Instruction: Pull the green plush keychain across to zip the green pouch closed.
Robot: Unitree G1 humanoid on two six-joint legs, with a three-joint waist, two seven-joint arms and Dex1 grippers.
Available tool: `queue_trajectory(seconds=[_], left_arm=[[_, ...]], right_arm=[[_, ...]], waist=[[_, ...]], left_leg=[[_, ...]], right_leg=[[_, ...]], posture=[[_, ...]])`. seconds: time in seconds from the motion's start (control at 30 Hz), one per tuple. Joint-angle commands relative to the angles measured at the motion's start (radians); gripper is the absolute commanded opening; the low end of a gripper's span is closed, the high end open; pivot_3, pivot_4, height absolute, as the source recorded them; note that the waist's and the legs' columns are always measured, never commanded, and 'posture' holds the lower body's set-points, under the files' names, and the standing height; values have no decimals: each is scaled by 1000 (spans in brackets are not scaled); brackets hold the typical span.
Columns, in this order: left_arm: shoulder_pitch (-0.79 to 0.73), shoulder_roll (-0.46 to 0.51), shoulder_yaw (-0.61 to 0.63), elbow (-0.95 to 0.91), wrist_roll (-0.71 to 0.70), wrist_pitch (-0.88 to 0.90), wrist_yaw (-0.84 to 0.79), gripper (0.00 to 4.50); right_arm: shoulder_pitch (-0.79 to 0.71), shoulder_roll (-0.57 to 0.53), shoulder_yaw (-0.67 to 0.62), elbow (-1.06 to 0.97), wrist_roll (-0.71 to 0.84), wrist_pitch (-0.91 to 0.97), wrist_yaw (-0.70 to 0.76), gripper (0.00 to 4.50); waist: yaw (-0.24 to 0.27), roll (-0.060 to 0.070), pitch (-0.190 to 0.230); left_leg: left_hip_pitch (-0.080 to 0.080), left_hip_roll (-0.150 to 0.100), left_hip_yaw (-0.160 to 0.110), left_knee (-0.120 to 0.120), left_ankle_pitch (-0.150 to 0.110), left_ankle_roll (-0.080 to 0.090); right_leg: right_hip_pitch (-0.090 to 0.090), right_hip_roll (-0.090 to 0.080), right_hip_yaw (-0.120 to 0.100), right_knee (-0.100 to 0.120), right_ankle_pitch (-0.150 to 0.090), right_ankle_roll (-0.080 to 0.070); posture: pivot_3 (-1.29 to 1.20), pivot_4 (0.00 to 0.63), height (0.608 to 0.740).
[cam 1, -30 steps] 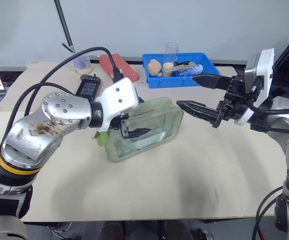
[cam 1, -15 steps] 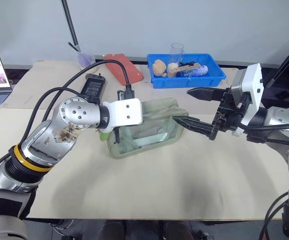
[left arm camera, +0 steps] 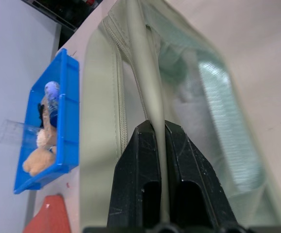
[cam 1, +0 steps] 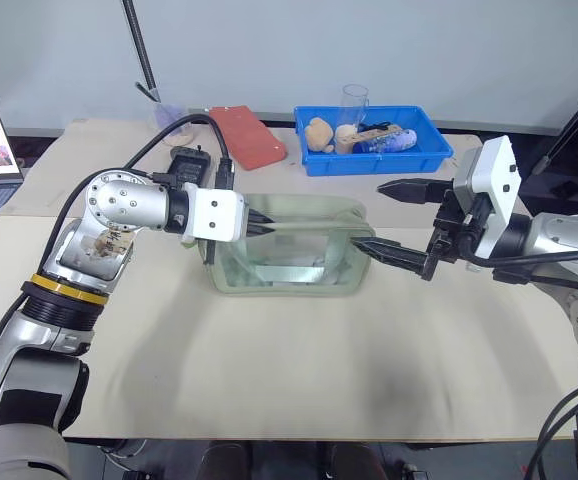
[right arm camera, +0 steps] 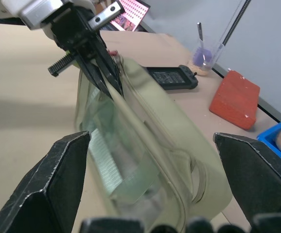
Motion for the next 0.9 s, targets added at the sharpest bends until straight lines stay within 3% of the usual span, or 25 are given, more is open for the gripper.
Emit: queue_trajectory(seconds=[0.03, 0.1, 0.2, 0.33, 0.43, 0.5, 0.6, 0.9], left_arm=[[8, -2, 52, -32, -12, -17, -3, 11], [21, -5, 56, -36, -12, -29, -12, 11], [23, -11, 78, -44, -45, -14, -32, 1047], [6, -12, 119, -95, -133, 67, -72, 2948], [2, -18, 171, -230, -346, 348, -75, 4427], [-2, -11, 205, -320, -503, 556, -52, 4470], [-9, 8, 229, -412, -612, 716, -37, 4500], [63, 71, 280, -448, -550, 761, 19, 4500]], right_arm=[[-4, -2, -10, -14, -3, -21, 6, 4500], [3, -4, -3, -13, -10, -25, 13, 4500], [14, -14, 11, -4, -31, -36, 32, 4500], [27, -36, 53, 25, -108, -88, 70, 4500], [23, -29, 102, 74, -178, -142, 83, 4500], [21, -14, 127, 106, -203, -168, 94, 4500], [16, 20, 166, 148, -237, -201, 102, 3670], [9, 66, 173, 210, -267, -250, 144, 571]], waist=[[0, 0, 0], [0, 0, 0], [0, 0, 0], [0, 0, 0], [-1, 0, 0], [-2, 0, 0], [-3, 0, 0], [-2, 1, 0]], left_leg=[[0, 0, 0, 0, 0, 0], [0, 0, 0, 0, 0, 0], [0, 0, 0, 0, 0, 0], [0, 0, 0, 1, 0, 0], [0, 0, 0, 1, 0, 0], [0, 0, 0, 2, 0, 0], [0, 0, -1, 2, 0, 0], [2, 0, -1, 2, 0, 0]], right_leg=[[0, 0, 0, 0, 0, 0], [0, 0, 0, 1, 0, 0], [0, 0, 0, 1, 0, 0], [0, 0, 0, 1, 0, 0], [0, 0, 0, 1, 0, 0], [0, 0, 0, 2, 0, 1], [0, 1, 0, 2, -1, 7], [0, 2, 0, 3, -2, 4]], posture=[[0, 150, 740], [0, 150, 740], [0, 150, 740], [0, 150, 740], [0, 150, 740], [0, 150, 740], [0, 150, 740], [0, 150, 740]])
